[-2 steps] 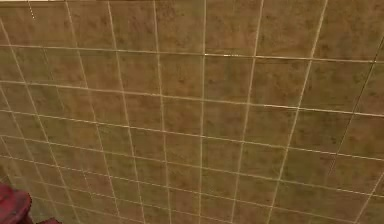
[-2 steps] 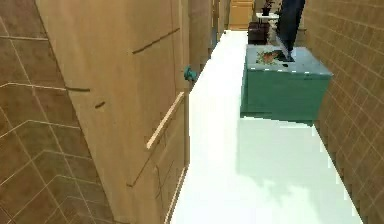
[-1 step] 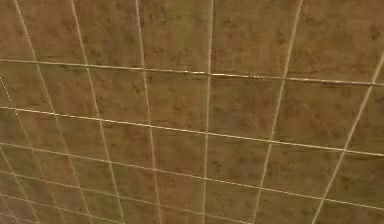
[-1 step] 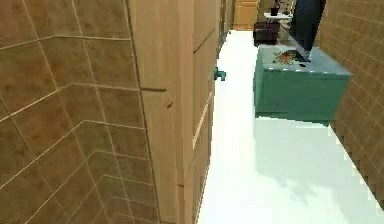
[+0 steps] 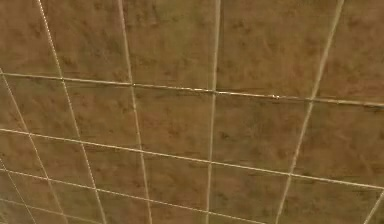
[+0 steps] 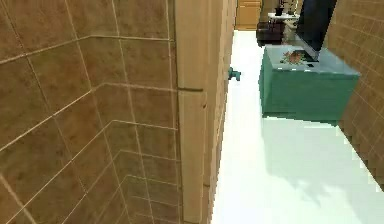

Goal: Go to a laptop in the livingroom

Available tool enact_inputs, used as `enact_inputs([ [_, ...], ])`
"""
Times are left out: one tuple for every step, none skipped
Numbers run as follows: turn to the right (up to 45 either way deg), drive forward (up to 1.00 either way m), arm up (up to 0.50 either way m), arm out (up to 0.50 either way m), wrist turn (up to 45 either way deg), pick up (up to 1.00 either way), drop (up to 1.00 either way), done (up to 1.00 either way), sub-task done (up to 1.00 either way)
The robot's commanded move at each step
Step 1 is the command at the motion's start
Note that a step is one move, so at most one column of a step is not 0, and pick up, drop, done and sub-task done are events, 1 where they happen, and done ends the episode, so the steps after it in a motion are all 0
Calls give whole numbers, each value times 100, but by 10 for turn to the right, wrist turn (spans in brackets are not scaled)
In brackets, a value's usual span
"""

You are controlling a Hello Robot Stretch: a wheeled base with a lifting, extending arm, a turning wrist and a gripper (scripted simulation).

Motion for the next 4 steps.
enact_inputs([
  [450, 0, 0, 0, 0, 0, 0, 0, 0],
  [450, 0, 0, 0, 0, 0, 0, 0, 0],
  [450, 0, 0, 0, 0, 0, 0, 0, 0],
  [0, 50, 0, 0, 0, 0, 0, 0, 0],
])
